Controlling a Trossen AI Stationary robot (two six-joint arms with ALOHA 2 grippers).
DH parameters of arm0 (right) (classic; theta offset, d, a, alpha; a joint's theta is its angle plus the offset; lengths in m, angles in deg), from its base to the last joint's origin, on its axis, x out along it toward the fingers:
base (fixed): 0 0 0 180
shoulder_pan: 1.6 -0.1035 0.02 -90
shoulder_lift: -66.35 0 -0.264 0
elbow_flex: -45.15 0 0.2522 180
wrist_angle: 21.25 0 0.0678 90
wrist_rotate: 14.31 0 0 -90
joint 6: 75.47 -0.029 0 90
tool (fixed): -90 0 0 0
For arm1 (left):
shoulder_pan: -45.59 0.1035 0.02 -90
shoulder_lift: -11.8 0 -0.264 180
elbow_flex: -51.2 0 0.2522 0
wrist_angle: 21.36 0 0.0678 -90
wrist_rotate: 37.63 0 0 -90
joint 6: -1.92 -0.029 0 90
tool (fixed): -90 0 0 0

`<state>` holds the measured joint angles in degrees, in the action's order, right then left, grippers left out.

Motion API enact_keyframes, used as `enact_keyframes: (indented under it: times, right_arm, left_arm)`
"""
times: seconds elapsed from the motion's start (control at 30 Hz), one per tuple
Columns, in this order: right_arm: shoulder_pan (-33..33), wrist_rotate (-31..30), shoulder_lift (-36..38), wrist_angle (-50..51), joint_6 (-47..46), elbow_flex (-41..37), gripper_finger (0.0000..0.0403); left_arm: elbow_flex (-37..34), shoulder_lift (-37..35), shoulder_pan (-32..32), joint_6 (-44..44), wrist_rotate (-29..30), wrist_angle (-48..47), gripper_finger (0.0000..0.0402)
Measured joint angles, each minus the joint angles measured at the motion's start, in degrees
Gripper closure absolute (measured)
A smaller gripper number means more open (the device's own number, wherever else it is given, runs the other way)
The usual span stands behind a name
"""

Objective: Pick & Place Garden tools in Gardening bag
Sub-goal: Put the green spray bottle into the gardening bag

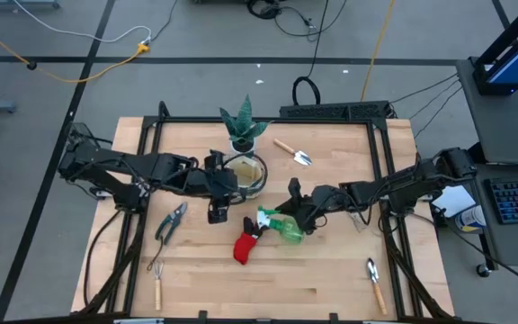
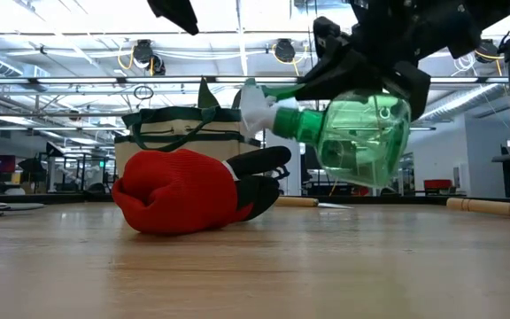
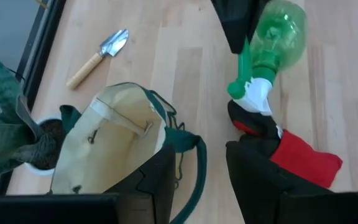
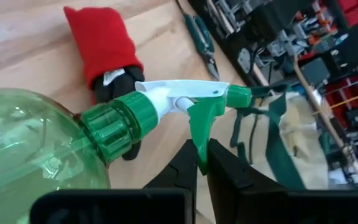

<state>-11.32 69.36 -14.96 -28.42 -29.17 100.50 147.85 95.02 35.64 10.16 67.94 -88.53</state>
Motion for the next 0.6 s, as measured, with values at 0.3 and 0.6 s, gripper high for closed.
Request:
enact_keyframes:
  times: [0.3, 0.6]
  right_arm:
    - [0.2, -0.1, 0.0, -7.5, 4.1, 0.0, 0.0392]
    - [1.7, -0.1, 0.0, -14.4, 6.0, 0.0, 0.0392]
  left_arm:
    - [0.0, 0.0, -1.6, 0.2, 0.1, -0.6, 0.0252]
    - [0.0, 0.0, -3.4, 5.1, 8.5, -5.5, 0.0252]
